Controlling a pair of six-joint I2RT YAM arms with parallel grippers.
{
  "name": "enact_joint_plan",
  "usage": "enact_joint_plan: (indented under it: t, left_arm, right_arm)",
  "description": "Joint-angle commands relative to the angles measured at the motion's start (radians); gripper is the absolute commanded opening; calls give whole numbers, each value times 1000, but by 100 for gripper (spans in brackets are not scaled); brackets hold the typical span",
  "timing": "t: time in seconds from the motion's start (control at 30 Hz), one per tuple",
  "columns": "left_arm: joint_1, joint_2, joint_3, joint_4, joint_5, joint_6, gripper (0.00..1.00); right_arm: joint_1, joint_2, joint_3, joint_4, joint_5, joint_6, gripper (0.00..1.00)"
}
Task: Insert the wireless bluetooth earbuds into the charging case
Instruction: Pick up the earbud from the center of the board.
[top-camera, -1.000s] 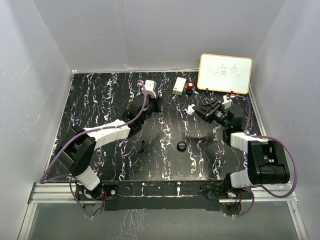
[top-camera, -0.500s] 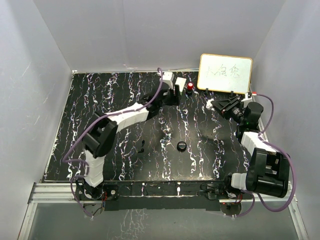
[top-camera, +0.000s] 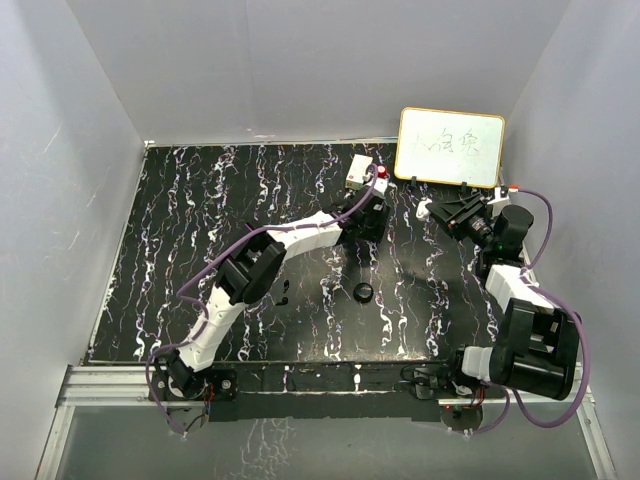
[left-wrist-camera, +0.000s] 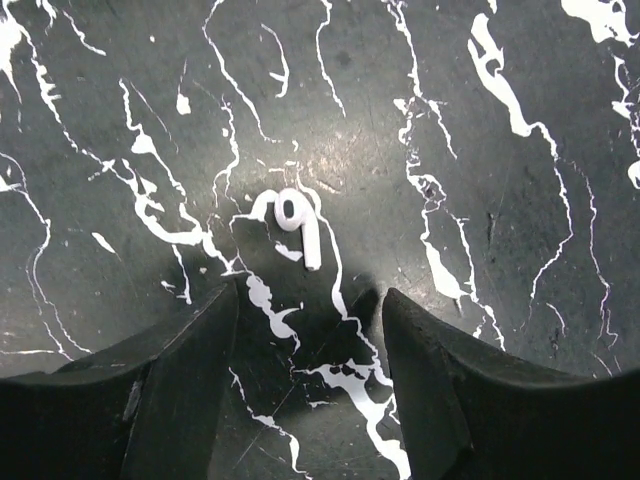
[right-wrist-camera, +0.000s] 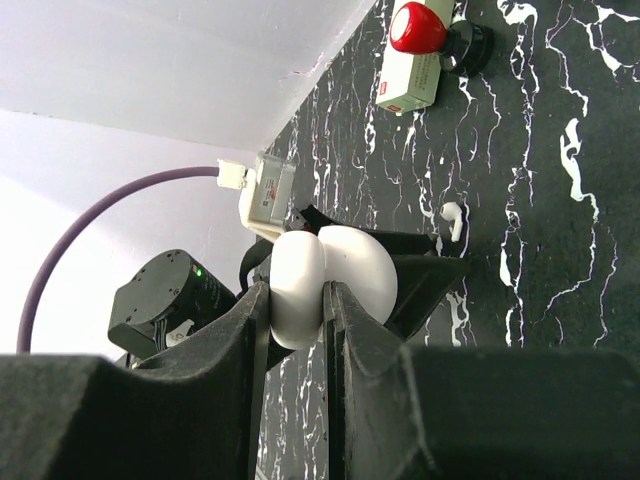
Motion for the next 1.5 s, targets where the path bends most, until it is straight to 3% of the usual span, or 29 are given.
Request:
enact_joint_plan:
  t: [0.0, 0.67, 1.47]
  left_arm:
    - [-2, 0, 92, -69, -57, 35, 58]
    - [-5, 92, 154, -44, -117, 104, 51]
    - [-5, 143, 198, -60, -105, 111, 30]
  right_arm:
    - [-9, -30, 14, 52, -25, -2, 0]
    - [-10, -19, -13, 86, -39, 15, 0]
    - [-11, -10, -16, 97, -46, 20, 0]
